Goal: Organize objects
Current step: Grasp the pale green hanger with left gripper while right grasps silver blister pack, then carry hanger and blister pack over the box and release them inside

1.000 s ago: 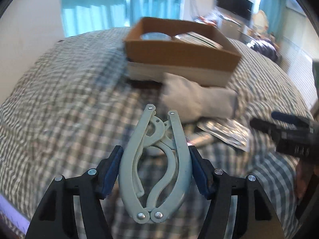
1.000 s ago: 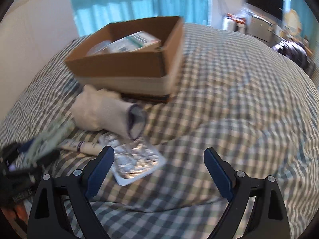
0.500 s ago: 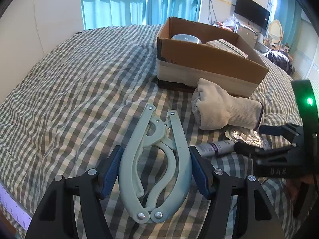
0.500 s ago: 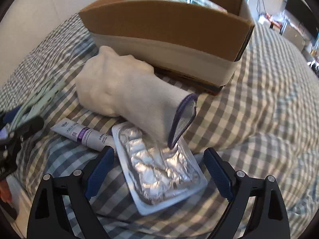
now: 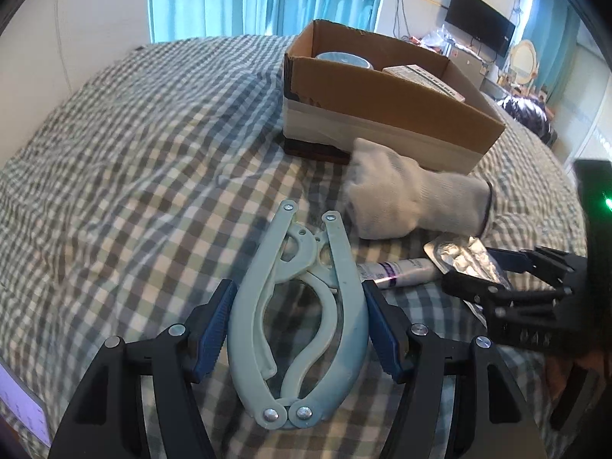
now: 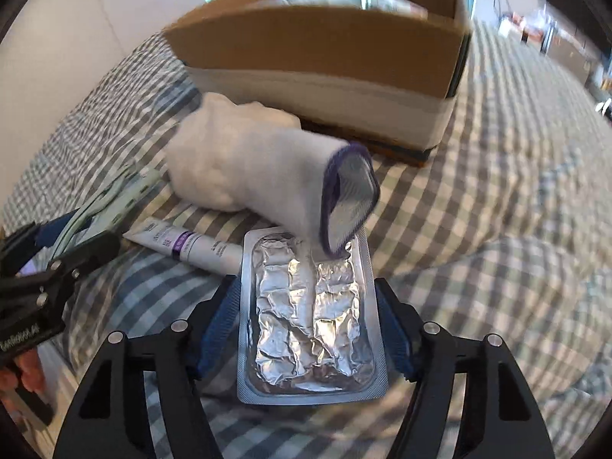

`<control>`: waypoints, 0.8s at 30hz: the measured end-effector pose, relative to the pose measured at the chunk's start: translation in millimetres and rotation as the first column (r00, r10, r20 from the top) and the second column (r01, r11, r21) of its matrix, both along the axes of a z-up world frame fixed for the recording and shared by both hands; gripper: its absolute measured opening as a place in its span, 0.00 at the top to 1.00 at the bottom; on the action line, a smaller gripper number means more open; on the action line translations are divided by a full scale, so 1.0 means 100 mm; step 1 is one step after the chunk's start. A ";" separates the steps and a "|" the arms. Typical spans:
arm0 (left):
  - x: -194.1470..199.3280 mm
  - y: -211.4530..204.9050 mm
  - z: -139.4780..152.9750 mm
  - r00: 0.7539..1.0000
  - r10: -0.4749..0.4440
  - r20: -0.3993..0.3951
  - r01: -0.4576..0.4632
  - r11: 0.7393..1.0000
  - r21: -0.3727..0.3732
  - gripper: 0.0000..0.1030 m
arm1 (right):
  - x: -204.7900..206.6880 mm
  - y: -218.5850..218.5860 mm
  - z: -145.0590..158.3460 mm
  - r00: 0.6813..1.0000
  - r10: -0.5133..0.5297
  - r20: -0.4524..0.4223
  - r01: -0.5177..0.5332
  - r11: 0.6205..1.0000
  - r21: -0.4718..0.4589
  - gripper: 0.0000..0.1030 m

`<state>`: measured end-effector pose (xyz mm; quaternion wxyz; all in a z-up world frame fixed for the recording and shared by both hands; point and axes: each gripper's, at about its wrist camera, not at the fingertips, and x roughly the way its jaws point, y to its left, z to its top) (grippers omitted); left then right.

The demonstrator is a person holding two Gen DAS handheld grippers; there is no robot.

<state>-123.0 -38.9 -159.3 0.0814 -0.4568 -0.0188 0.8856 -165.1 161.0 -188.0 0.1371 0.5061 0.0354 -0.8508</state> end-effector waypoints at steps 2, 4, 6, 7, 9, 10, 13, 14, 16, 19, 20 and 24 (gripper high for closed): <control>0.05 0.01 0.03 1.000 0.003 -0.001 -0.003 1.000 0.002 0.35 | 0.14 -0.01 0.14 0.999 -0.004 -0.054 0.006 0.999 0.032 0.33; 0.12 0.02 0.06 1.000 0.001 -0.008 -0.001 1.000 -0.004 0.35 | 0.30 -0.03 0.28 0.994 -0.010 -0.107 0.016 0.999 0.050 0.33; 0.20 0.00 0.11 1.000 0.004 -0.005 -0.004 1.000 0.002 0.35 | 0.45 -0.02 0.40 0.989 -0.027 -0.145 0.035 0.998 0.057 0.33; 0.24 -0.01 0.15 1.000 0.008 -0.008 -0.008 1.000 0.001 0.35 | 0.49 0.00 0.46 0.987 -0.034 -0.154 0.044 0.997 0.061 0.33; 0.31 -0.03 0.25 1.000 0.012 -0.021 -0.012 1.000 -0.005 0.35 | 0.58 -0.03 0.51 0.986 -0.048 -0.160 0.055 0.998 0.041 0.33; 0.34 -0.03 0.30 0.999 0.012 -0.032 -0.013 1.000 -0.008 0.35 | 0.62 -0.01 0.53 0.985 -0.054 -0.161 0.059 0.998 0.027 0.33; 0.44 -0.05 0.50 0.997 0.015 -0.074 -0.016 1.000 -0.012 0.35 | 0.75 0.01 0.63 0.983 -0.075 -0.169 0.075 0.997 -0.005 0.33; 0.47 -0.05 0.58 0.996 0.016 -0.089 -0.016 1.000 -0.009 0.35 | 0.79 0.02 0.69 0.982 -0.076 -0.174 0.075 0.997 -0.015 0.33; 0.50 -0.04 0.68 0.994 0.017 -0.106 -0.018 1.000 -0.005 0.35 | 0.83 -0.01 0.78 0.980 -0.076 -0.183 0.076 0.997 -0.009 0.33; 0.55 0.00 0.83 0.991 0.005 -0.135 -0.005 1.000 0.004 0.35 | 0.95 -0.06 0.97 0.973 -0.073 -0.217 0.073 0.997 -0.009 0.33; 0.55 0.02 0.89 0.989 -0.003 -0.149 0.004 1.000 0.006 0.35 | 0.98 -0.05 1.04 0.970 -0.076 -0.229 0.073 0.997 -0.020 0.33; 0.53 0.06 1.08 0.984 -0.011 -0.178 0.014 1.000 0.013 0.35 | 1.05 0.01 1.38 0.954 -0.084 -0.289 0.076 0.996 -0.037 0.33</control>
